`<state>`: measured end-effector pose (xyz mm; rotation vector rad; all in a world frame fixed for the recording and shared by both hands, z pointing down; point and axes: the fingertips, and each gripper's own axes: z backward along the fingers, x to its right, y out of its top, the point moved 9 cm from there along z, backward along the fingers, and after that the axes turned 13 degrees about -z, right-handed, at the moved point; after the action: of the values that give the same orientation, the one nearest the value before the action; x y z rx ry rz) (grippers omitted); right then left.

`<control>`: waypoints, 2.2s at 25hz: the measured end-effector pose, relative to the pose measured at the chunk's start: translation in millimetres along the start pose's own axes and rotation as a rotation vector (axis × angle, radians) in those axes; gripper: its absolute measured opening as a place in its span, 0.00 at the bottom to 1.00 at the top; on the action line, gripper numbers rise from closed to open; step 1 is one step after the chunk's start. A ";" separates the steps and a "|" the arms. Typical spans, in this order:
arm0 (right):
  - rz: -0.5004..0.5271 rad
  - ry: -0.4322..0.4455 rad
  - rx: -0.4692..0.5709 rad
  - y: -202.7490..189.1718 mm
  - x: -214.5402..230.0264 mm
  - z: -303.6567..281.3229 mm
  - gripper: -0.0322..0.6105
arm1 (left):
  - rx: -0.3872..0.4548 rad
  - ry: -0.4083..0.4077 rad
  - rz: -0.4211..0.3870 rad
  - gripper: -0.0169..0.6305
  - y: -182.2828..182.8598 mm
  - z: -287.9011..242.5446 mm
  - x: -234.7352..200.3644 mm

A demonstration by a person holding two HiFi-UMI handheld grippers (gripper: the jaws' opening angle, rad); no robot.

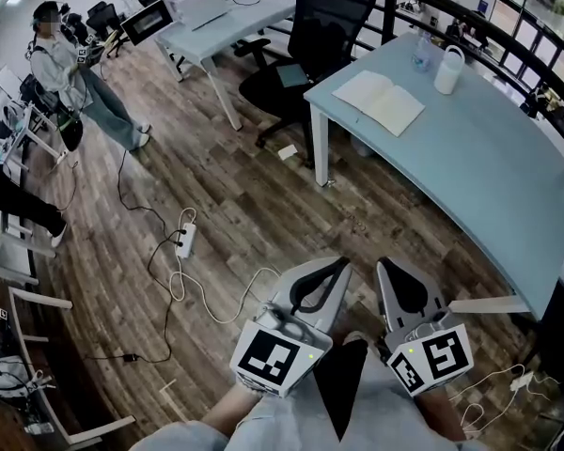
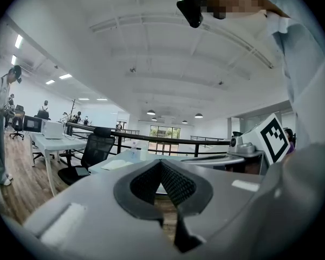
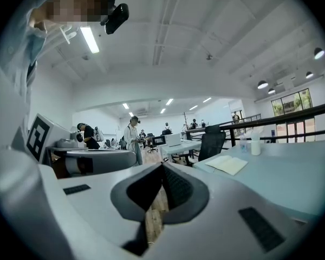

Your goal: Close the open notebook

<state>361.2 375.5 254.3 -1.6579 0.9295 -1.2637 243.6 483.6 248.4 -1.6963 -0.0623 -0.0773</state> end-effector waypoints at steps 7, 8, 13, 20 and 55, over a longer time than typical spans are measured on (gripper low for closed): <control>-0.043 -0.035 0.028 -3.6 -8.9 -3.7 0.05 | 0.003 -0.001 -0.001 0.03 -3.8 15.3 -12.3; -0.039 -0.040 0.029 -4.2 -11.0 -4.7 0.05 | 0.004 -0.001 -0.001 0.03 -4.6 18.1 -14.7; -0.025 -0.059 0.039 -5.7 -21.0 -9.0 0.05 | 0.008 0.009 -0.006 0.03 -7.5 31.9 -27.7; -0.021 -0.057 0.039 -15.8 -32.4 -16.7 0.05 | -0.004 0.026 -0.017 0.03 -15.5 48.2 -38.5; 0.017 0.094 -0.047 60.7 95.3 -184.8 0.05 | -0.038 0.197 0.029 0.03 -7.8 -105.7 -157.5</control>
<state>198.1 233.2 259.3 -1.6348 1.0353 -1.3272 84.4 380.4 255.6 -1.7188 0.1111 -0.2245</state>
